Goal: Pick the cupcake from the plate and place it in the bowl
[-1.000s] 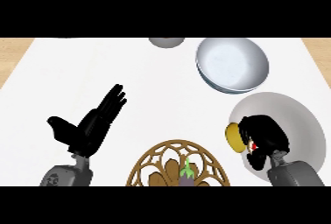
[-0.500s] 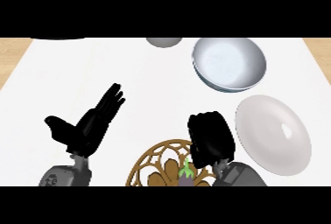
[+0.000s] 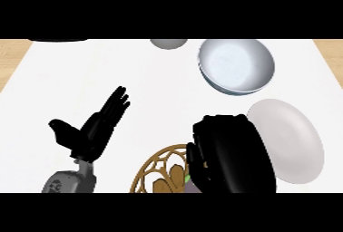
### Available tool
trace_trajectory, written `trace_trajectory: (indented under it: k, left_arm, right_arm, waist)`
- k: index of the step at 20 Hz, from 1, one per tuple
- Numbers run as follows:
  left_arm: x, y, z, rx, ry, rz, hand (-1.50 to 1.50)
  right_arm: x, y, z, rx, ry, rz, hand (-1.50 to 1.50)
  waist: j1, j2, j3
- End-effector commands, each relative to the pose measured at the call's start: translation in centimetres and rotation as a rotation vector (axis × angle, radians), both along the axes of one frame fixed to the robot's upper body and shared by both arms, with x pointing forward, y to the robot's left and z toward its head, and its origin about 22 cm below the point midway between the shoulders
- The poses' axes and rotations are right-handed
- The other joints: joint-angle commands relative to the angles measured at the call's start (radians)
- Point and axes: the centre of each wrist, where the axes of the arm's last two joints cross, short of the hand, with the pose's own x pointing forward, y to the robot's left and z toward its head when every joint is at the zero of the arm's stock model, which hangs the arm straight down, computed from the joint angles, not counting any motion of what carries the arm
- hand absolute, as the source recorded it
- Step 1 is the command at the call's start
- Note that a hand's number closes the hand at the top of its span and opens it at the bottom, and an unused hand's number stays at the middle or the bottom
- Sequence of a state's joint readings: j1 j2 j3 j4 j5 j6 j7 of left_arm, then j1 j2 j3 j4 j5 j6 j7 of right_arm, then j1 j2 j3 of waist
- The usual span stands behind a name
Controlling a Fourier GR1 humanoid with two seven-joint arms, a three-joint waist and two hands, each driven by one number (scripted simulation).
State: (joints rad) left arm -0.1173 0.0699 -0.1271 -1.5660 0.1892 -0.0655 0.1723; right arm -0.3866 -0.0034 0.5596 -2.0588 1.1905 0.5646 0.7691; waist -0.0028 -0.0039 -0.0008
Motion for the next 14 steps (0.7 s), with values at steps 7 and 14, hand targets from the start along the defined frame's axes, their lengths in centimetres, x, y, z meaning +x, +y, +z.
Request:
trace_trajectory:
  k: [7, 14]
  left_arm:
    - [0.3, 0.2, 0.7, -0.001, -0.013, 0.005, 0.0]
    - [-0.5, 0.0, -0.9, 0.014, -0.006, 0.005, 0.0]
  right_arm:
    - [3.4, -2.4, 8.2, 0.113, -0.114, -0.064, 1.5]
    - [8.7, -3.4, 6.3, 0.114, -0.136, -0.115, 1.5]
  waist:
    - [0.006, 0.004, 0.0]
    - [0.009, 0.005, 0.001]
